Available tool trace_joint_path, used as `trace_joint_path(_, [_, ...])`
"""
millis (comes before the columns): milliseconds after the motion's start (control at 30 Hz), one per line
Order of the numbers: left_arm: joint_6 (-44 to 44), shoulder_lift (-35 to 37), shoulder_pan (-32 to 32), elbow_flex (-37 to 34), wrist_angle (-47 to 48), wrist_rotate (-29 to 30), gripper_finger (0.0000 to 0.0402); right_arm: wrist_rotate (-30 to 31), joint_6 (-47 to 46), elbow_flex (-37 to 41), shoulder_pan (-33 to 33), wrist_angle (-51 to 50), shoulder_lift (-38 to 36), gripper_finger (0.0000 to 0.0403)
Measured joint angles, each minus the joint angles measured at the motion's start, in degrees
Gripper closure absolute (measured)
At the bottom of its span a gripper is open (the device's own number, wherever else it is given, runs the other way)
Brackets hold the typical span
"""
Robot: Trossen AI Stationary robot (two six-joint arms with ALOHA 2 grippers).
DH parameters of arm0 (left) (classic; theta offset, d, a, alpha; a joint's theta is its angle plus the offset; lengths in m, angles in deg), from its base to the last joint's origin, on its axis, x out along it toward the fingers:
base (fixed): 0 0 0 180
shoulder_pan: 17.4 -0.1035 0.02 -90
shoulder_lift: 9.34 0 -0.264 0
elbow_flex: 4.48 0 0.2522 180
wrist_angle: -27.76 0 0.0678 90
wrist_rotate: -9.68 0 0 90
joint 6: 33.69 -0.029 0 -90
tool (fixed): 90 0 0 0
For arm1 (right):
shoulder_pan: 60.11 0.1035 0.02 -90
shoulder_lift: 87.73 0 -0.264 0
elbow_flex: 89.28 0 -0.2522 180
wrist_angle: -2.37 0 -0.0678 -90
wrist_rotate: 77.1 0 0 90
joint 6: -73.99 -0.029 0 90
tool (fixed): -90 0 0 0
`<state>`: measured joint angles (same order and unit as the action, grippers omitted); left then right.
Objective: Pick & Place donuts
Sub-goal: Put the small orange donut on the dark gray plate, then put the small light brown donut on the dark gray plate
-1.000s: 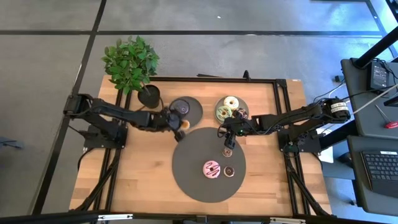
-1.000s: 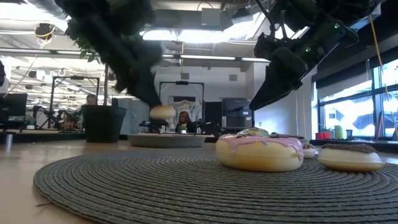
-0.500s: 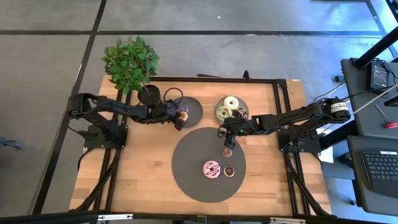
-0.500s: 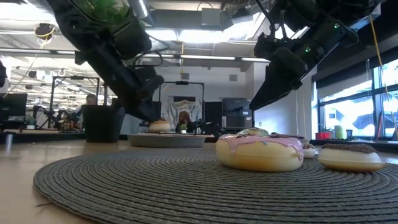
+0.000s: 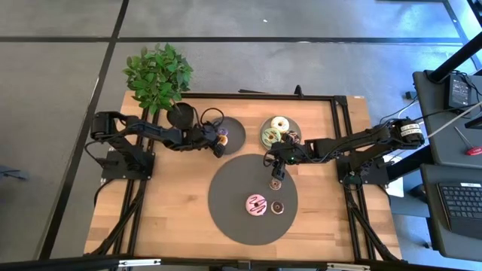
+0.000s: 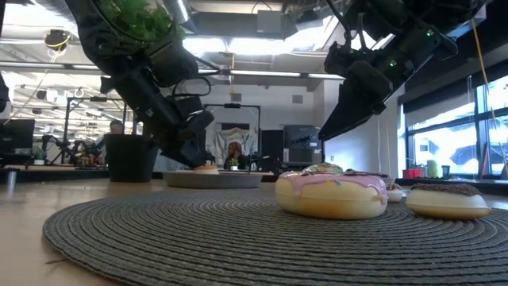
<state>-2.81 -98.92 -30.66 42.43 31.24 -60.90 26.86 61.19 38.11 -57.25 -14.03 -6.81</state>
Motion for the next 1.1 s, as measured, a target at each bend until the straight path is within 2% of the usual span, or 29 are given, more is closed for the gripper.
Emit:
trace_joint_path(533, [-0.1,0.0,0.0,0.0,0.5,-1.1,0.0369,0.0,1.1,0.0,0.0,0.0,0.0,0.0253])
trace_joint_path(767, [-0.1,0.0,0.0,0.0,4.1,-0.9,0.0333,0.0,1.2,0.0,0.0,0.2,0.0,0.0253])
trace_joint_path(1100, [0.0,0.0,0.0,0.0,1.9,0.2,0.0288,0.0,2.1,0.0,0.0,0.2,0.0,0.0253])
